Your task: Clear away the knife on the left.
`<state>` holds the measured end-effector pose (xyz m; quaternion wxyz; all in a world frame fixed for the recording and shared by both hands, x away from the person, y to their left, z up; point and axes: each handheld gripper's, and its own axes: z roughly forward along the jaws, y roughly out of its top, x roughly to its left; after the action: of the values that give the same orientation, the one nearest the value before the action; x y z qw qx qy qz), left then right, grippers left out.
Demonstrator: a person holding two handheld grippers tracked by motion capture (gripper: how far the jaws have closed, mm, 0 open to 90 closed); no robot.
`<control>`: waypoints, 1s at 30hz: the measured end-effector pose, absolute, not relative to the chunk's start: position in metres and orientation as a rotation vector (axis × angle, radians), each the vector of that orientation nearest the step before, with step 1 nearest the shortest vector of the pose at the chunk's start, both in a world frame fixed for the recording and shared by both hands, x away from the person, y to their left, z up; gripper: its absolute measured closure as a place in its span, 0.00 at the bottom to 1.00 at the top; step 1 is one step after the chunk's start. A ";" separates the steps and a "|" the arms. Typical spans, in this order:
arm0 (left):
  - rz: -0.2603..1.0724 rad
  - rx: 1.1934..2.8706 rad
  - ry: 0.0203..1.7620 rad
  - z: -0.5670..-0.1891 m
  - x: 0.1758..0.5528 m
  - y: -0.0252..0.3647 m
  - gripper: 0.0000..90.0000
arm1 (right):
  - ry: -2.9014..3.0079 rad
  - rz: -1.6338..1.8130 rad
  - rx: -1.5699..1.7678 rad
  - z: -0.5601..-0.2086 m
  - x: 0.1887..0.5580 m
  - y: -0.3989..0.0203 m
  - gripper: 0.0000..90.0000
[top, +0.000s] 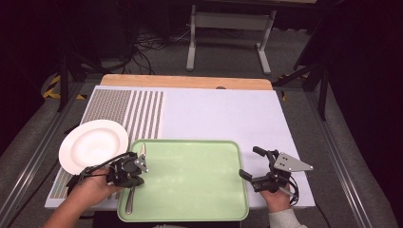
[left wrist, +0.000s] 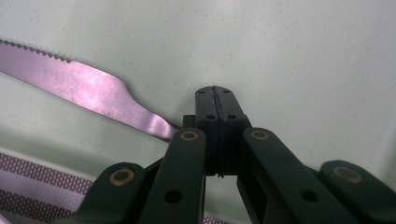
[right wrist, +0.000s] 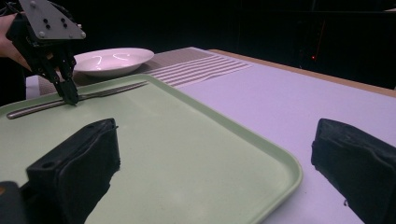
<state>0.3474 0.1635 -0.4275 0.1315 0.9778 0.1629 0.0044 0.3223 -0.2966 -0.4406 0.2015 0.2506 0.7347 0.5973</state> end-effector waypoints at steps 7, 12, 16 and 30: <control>-0.009 2.792 0.533 -0.429 0.348 0.172 1.00 | 2.055 1.666 0.701 -0.441 0.322 -0.296 0.02; 0.000 2.788 0.551 -0.429 0.346 0.173 1.00 | 2.055 1.666 0.701 -0.441 0.323 -0.296 0.02; -0.003 2.787 0.557 -0.429 0.347 0.174 1.00 | 2.059 1.664 0.700 -0.441 0.323 -0.296 0.02; 0.032 2.745 0.553 -0.423 0.345 0.176 0.66 | 2.059 1.665 0.700 -0.441 0.323 -0.295 0.02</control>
<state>0.3452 0.1764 -0.4226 0.1699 0.9659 0.1948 0.0113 0.3226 -0.2955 -0.4410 0.1999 0.2505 0.7367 0.5955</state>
